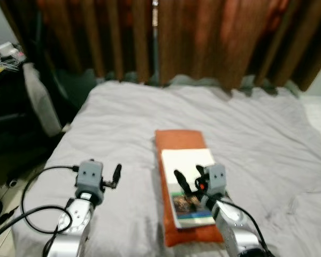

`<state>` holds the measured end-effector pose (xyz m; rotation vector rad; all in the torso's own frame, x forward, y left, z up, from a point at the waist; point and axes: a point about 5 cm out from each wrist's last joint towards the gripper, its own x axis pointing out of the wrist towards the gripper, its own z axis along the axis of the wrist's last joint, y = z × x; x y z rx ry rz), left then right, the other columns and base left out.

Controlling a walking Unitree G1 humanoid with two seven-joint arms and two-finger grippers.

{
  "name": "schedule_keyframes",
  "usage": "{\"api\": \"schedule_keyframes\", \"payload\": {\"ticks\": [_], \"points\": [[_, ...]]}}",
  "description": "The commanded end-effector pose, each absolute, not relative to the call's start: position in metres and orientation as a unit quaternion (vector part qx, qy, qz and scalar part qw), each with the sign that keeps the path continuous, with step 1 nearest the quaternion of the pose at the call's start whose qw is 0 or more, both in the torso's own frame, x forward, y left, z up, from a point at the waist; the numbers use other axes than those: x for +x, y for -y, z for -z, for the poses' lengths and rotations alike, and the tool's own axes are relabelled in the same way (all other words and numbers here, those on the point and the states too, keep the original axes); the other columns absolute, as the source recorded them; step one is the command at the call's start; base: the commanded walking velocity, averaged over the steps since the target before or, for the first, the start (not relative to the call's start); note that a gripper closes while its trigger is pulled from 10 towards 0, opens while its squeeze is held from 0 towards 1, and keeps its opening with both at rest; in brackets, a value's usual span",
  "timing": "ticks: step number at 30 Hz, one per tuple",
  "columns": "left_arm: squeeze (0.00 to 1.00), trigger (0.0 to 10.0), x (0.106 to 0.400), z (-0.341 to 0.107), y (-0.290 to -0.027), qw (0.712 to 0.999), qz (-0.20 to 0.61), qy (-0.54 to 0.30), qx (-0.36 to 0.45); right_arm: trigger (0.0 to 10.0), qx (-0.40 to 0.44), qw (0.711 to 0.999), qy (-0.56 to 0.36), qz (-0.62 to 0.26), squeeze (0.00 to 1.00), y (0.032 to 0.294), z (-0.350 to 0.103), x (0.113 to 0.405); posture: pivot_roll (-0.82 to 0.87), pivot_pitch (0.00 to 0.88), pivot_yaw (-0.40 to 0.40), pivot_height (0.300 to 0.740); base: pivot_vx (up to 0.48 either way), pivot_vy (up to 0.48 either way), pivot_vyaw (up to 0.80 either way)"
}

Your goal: Clean up the room

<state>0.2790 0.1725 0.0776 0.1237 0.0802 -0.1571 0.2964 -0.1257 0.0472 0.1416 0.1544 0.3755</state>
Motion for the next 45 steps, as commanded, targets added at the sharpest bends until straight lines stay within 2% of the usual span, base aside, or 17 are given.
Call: {"api": "schedule_keyframes", "payload": {"ticks": [1, 12, 18, 22, 25, 26, 27, 28, 32, 38, 45], "points": [[0.0, 10.0, 0.283, -0.08, -0.158, 0.992, 0.107, -0.034, 0.063, 10.0, 0.061, 0.981, -0.061, -0.172, 0.0, 0.135, -0.053, 0.299, 0.01, 0.083, -0.004, 0.74, 0.3, -0.371, 0.0], [0.0, 10.0, 0.289, -0.079, -0.156, 0.992, 0.112, -0.034, 0.045, 10.0, 0.053, 0.984, -0.056, -0.163, 0.0, 0.143, -0.059, 0.3, -0.01, 0.093, 0.003, 0.74, 0.332, -0.301, 0.0], [0.0, 10.0, 0.283, -0.085, -0.167, 0.993, 0.099, -0.022, 0.054, 10.0, 0.131, 0.978, -0.084, -0.139, 0.0, 0.141, -0.061, 0.314, 0.04, 0.128, -0.006, 0.74, 0.054, 0.0, 0.0], [0.0, 10.0, 0.273, -0.095, -0.17, 0.984, 0.148, -0.03, 0.091, 10.0, 0.173, 0.969, -0.106, -0.138, 0.0, 0.142, -0.062, 0.325, 0.09, 0.22, -0.002, 0.74, 0.0, 0.0, 0.0], [0.0, 10.0, 0.251, -0.112, -0.169, 0.966, 0.234, -0.061, 0.095, 10.0, 0.211, 0.96, -0.13, -0.128, 0.0, 0.145, -0.06, 0.331, 0.17, 0.395, 0.02, 0.74, 0.0, 0.0, 0.0], [0.0, 10.0, 0.251, -0.112, -0.169, 0.966, 0.234, -0.061, 0.095, 10.0, 0.211, 0.96, -0.13, -0.128, 0.0, 0.145, -0.06, 0.331, 0.17, 0.395, 0.02, 0.74, 0.0, 0.0, 0.0], [0.0, 10.0, 0.242, -0.121, -0.168, 0.956, 0.268, -0.069, 0.095, 10.0, 0.224, 0.957, -0.137, -0.124, 0.0, 0.147, -0.06, 0.332, 0.19, 0.451, 0.036, 0.74, 0.0, 0.0, 0.0], [0.0, 10.0, 0.242, -0.121, -0.168, 0.956, 0.268, -0.069, 0.095, 10.0, 0.224, 0.957, -0.137, -0.124, 0.0, 0.147, -0.06, 0.332, 0.19, 0.451, 0.036, 0.74, 0.0, 0.0, 0.0], [0.0, 10.0, 0.221, -0.159, -0.171, 0.926, 0.361, -0.099, 0.054, 10.0, 0.242, 0.954, -0.149, -0.09, 0.0, 0.157, -0.062, 0.344, 0.25, 0.591, 0.085, 0.74, 0.0, 0.0, 0.0], [0.0, 10.0, 0.212, -0.167, -0.176, 0.925, 0.359, -0.116, 0.052, 10.0, 0.23, 0.962, -0.127, -0.069, 0.0, 0.157, -0.075, 0.356, 0.27, 0.617, 0.121, 0.74, 0.0, 0.0, 0.0], [0.0, 10.0, 0.203, -0.166, -0.174, 0.923, 0.359, -0.14, 0.026, 10.0, 0.268, 0.957, -0.105, -0.048, 0.0, 0.154, -0.087, 0.366, 0.25, 0.581, 0.112, 0.74, 0.0, 0.0, 0.0]]}}
